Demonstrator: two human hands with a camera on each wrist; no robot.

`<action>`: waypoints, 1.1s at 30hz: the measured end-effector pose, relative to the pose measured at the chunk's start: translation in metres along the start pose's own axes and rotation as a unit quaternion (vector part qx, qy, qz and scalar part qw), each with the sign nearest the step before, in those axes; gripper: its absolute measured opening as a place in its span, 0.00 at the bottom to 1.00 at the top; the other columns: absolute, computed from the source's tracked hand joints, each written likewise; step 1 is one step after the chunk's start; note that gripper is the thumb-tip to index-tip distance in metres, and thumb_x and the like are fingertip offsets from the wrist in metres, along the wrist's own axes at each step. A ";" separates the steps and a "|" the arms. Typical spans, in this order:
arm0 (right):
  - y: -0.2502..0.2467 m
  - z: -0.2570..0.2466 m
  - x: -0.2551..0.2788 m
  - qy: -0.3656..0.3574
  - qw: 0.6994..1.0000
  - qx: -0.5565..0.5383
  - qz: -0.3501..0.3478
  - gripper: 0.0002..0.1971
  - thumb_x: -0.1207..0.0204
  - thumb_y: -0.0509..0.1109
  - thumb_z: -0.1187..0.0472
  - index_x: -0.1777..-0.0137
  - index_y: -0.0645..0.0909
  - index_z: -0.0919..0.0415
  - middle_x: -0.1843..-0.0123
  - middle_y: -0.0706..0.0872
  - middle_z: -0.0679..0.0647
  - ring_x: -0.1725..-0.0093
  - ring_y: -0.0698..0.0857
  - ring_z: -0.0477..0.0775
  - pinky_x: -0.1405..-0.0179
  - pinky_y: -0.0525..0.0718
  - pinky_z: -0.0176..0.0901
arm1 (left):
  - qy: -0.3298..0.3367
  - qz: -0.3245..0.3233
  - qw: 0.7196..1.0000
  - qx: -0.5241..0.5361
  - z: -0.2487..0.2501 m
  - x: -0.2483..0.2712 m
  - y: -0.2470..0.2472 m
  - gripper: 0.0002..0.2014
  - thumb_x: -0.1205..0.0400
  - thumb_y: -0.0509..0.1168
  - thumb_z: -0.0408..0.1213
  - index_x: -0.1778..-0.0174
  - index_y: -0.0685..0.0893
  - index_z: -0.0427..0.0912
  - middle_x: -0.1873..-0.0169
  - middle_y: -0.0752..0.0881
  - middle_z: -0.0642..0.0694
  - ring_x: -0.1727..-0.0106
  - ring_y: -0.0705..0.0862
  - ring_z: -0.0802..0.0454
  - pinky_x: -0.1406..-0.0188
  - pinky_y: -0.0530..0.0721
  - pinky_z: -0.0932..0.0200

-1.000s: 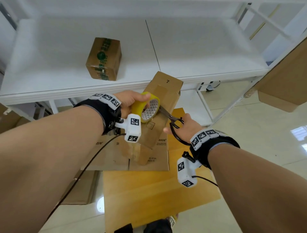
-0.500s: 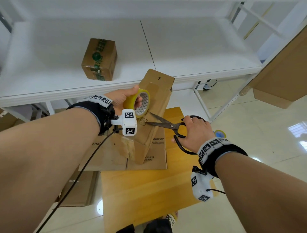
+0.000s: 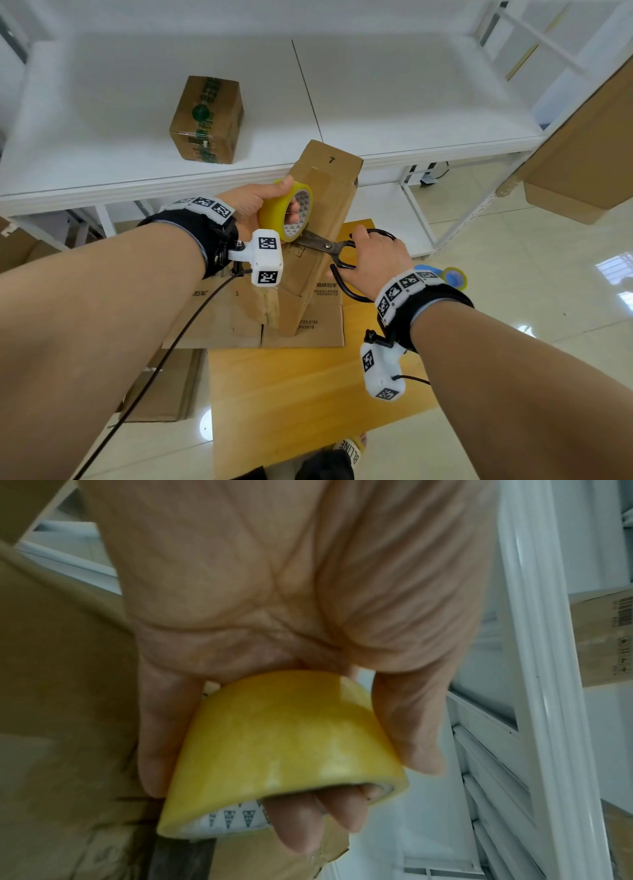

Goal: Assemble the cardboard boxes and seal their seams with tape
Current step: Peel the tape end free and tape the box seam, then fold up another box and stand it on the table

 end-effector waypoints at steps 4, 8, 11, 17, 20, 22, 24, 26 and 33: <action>0.000 -0.004 0.001 0.004 1.000 0.002 -0.029 0.31 0.28 0.67 0.27 0.47 0.64 0.53 0.58 0.82 0.49 0.59 0.85 0.55 0.65 0.79 0.47 | -0.001 0.005 1.000 0.001 0.003 0.003 -0.003 0.17 0.21 0.69 0.50 0.57 0.84 0.37 0.65 0.86 0.44 0.66 0.85 0.49 0.43 0.83 0.46; 0.000 -0.002 0.003 0.027 0.998 0.011 -0.060 0.33 0.30 0.65 0.23 0.48 0.65 0.54 0.63 0.82 0.48 0.68 0.81 0.52 0.73 0.73 0.43 | -0.014 -0.005 1.000 0.015 0.003 0.007 -0.004 0.17 0.20 0.68 0.51 0.61 0.82 0.38 0.67 0.83 0.45 0.68 0.82 0.49 0.46 0.81 0.47; -0.002 0.000 0.002 0.029 0.997 0.014 -0.068 0.34 0.31 0.66 0.23 0.48 0.66 0.54 0.64 0.81 0.48 0.68 0.80 0.51 0.73 0.74 0.43 | -0.015 0.005 0.999 0.048 0.007 0.009 -0.003 0.18 0.21 0.67 0.51 0.64 0.81 0.39 0.69 0.82 0.45 0.68 0.81 0.49 0.48 0.81 0.48; 0.004 0.017 0.005 0.096 0.983 -0.138 -0.069 0.36 0.33 0.63 0.20 0.46 0.67 0.52 0.61 0.82 0.48 0.61 0.84 0.54 0.68 0.78 0.45 | 0.028 0.029 0.988 0.152 0.025 0.009 -0.007 0.16 0.22 0.69 0.51 0.63 0.84 0.39 0.71 0.82 0.46 0.66 0.81 0.48 0.36 0.78 0.42; 0.007 0.027 0.002 0.166 0.941 -0.290 -0.050 0.34 0.31 0.66 0.23 0.46 0.69 0.55 0.59 0.81 0.49 0.59 0.83 0.54 0.68 0.75 0.46 | 0.041 0.039 0.979 0.198 0.031 0.008 -0.003 0.15 0.22 0.69 0.50 0.60 0.84 0.38 0.70 0.81 0.45 0.65 0.81 0.48 0.39 0.80 0.40; 0.006 0.038 -0.001 0.224 0.903 -0.366 -0.034 0.30 0.27 0.69 0.30 0.46 0.73 0.58 0.59 0.82 0.52 0.56 0.84 0.58 0.64 0.76 0.47 | 0.038 0.021 0.982 0.185 0.030 0.004 0.007 0.15 0.22 0.69 0.49 0.54 0.84 0.38 0.68 0.81 0.46 0.64 0.80 0.48 0.40 0.80 0.40; 0.008 0.052 -0.002 0.287 0.861 -0.419 -0.036 0.23 0.24 0.71 0.37 0.51 0.77 0.59 0.60 0.83 0.54 0.57 0.84 0.60 0.60 0.79 0.49 | 0.026 -0.007 0.988 0.154 0.027 0.001 0.027 0.18 0.22 0.68 0.47 0.44 0.84 0.37 0.67 0.81 0.45 0.64 0.80 0.48 0.39 0.80 0.40; 0.012 0.069 0.000 0.326 0.837 -0.436 -0.047 0.17 0.24 0.73 0.46 0.60 0.79 0.61 0.61 0.85 0.58 0.62 0.83 0.60 0.59 0.84 0.53 | 0.023 -0.039 0.992 0.115 0.023 -0.003 0.056 0.21 0.21 0.67 0.42 0.34 0.80 0.36 0.65 0.82 0.44 0.61 0.81 0.47 0.41 0.81 0.41; 0.041 0.134 0.028 0.363 0.871 -0.251 -0.214 0.10 0.21 0.70 0.58 0.61 0.75 0.60 0.66 0.76 0.53 0.69 0.76 0.49 0.81 0.74 0.38 | -0.011 -0.073 0.945 -0.319 -0.024 -0.044 0.145 0.17 0.15 0.63 0.43 0.37 0.80 0.34 0.41 0.84 0.37 0.40 0.82 0.39 0.36 0.80 0.46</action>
Point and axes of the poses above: each hand's wrist, its own x-axis away from the middle knuckle, its own y-axis out of the palm, z = x × y, the point moved 6 cm from there along -x, towards the middle knuckle
